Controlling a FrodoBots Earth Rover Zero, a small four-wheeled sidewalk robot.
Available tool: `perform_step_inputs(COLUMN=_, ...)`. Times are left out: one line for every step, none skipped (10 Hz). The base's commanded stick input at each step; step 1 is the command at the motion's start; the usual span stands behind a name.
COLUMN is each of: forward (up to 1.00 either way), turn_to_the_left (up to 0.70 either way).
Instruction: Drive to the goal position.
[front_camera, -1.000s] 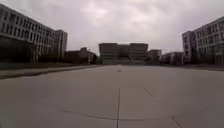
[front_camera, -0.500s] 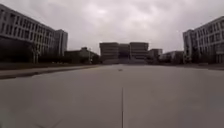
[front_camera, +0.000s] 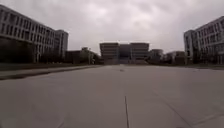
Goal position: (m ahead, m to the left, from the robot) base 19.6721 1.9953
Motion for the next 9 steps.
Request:
perform_step_inputs(forward=1.0, turn_to_the_left=0.0)
perform_step_inputs(forward=1.0, turn_to_the_left=0.0)
perform_step_inputs(forward=1.0, turn_to_the_left=0.0)
perform_step_inputs(forward=1.0, turn_to_the_left=0.0)
perform_step_inputs(forward=1.0, turn_to_the_left=0.0)
perform_step_inputs(forward=1.0, turn_to_the_left=0.0)
perform_step_inputs(forward=1.0, turn_to_the_left=0.0)
perform_step_inputs(forward=1.0, turn_to_the_left=0.0)
perform_step_inputs(forward=1.0, turn_to_the_left=0.0)
